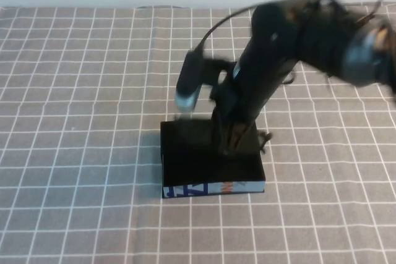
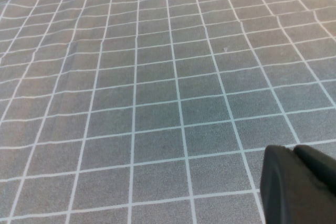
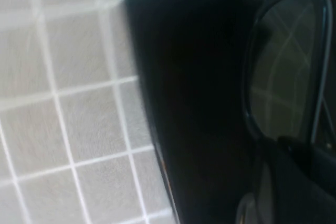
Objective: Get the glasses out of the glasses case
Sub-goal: Pick up the glasses from the glasses case, then place the glasses on the table
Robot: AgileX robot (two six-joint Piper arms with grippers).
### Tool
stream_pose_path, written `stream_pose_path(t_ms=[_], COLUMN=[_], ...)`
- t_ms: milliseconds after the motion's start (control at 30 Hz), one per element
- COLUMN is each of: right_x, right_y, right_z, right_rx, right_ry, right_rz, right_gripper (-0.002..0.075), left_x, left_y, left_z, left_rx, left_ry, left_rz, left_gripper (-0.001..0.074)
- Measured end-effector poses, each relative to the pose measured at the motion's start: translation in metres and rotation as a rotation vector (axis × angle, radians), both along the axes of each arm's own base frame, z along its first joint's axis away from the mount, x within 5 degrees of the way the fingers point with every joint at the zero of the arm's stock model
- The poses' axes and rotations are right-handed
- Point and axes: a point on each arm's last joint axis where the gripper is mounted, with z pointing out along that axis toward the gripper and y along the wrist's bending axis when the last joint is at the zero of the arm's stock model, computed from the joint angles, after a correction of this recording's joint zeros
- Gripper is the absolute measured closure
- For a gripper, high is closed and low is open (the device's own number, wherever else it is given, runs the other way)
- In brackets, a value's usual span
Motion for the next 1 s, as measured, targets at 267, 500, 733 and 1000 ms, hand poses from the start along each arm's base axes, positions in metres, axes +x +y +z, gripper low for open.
stream_pose_path(t_ms=[267, 500, 733, 1000], right_x=[-0.014, 0.014, 0.04, 0.043], right_y=[-0.068, -0.116, -0.125, -0.126], right_z=[0.027, -0.025, -0.072, -0.081], right_rx=[0.093, 0.172, 0.192, 0.174], right_ry=[0.081, 0.229, 0.308, 0.317], right_rz=[-0.774, -1.203, -1.314, -1.321], right_gripper=[0.0706, 0.0706, 0.0703, 0.0469], left_x=[0.0, 0.0, 0.0, 0.0], left_y=[0.0, 0.0, 0.0, 0.0], left_z=[0.0, 0.0, 0.0, 0.0], left_rx=[0.0, 0.0, 0.0, 0.0], left_ry=[0.0, 0.0, 0.0, 0.0], left_rz=[0.0, 0.0, 0.0, 0.0], left_gripper=[0.0739, 0.0739, 0.0739, 0.0739])
